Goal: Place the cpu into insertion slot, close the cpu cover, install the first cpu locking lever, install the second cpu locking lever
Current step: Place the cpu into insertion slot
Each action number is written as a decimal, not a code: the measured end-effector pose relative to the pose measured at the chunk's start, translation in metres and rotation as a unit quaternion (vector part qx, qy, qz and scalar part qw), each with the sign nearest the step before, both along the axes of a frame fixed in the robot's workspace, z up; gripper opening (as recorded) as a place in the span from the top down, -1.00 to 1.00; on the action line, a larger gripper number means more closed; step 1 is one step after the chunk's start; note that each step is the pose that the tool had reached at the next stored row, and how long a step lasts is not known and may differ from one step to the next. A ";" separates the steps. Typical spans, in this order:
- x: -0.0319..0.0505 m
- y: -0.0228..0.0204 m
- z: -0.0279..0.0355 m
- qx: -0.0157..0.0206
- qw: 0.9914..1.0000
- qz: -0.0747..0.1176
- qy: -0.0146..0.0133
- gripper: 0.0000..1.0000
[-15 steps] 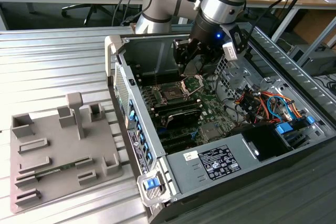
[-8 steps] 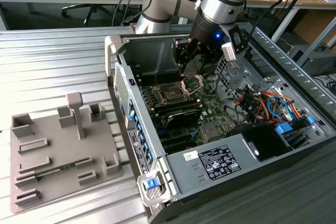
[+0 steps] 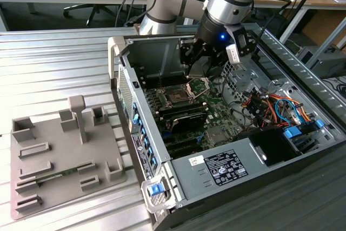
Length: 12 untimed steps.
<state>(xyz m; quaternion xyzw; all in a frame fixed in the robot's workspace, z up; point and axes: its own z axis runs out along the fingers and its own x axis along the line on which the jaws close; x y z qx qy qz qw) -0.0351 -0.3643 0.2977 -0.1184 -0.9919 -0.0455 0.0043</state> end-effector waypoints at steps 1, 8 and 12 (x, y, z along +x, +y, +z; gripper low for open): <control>0.0000 0.0000 0.0000 0.000 1.000 -0.007 0.000 -0.09; 0.0000 0.0000 0.0000 0.000 1.000 -0.024 0.000 -0.09; 0.0000 0.0000 0.0000 0.000 0.999 -0.035 0.000 -0.09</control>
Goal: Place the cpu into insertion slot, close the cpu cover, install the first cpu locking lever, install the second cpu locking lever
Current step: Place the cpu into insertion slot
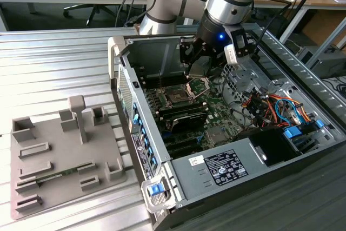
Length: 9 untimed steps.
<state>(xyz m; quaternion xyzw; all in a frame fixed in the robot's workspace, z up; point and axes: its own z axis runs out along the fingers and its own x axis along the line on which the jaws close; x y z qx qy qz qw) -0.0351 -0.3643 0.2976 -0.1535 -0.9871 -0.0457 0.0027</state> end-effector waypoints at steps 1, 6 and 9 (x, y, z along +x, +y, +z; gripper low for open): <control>0.0000 0.0000 0.0000 0.000 1.000 -0.002 0.000 -0.09; 0.0000 0.0000 0.0000 0.000 1.000 -0.013 0.000 -0.09; 0.0000 0.0000 0.0000 0.000 1.000 -0.019 0.000 -0.09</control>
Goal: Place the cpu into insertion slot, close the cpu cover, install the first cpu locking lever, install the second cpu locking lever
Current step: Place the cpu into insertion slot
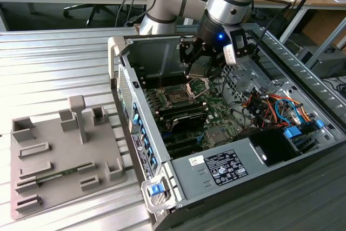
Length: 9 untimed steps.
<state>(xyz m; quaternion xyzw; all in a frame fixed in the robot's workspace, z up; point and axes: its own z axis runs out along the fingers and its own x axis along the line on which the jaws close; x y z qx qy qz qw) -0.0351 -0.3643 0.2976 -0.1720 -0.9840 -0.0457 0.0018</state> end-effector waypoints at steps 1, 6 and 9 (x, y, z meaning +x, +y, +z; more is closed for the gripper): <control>0.0000 0.0000 0.0000 0.000 1.000 -0.002 0.000 -0.09; 0.0000 0.0000 0.0000 0.000 1.000 -0.010 0.000 -0.09; 0.0000 0.0000 0.0000 0.000 1.000 -0.017 0.000 -0.09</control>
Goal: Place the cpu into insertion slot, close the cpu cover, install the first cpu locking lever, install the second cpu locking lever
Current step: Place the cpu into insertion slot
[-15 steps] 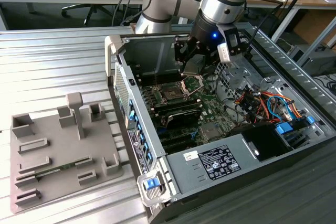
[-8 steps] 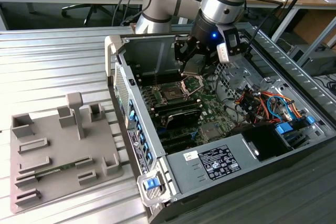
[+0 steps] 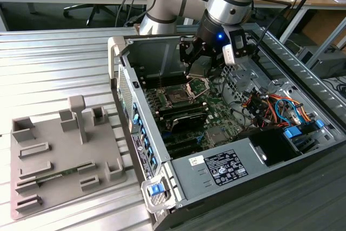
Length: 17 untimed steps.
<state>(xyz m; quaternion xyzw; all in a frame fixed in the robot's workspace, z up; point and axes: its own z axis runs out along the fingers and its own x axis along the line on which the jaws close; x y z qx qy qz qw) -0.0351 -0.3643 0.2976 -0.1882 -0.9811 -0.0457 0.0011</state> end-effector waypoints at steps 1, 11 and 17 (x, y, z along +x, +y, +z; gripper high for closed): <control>0.0000 0.0000 0.0000 0.000 1.000 -0.002 0.000 -0.09; 0.0000 0.0000 0.0000 0.000 1.000 -0.018 0.000 -0.09; 0.0000 0.0000 0.0000 0.000 1.000 -0.028 0.000 -0.09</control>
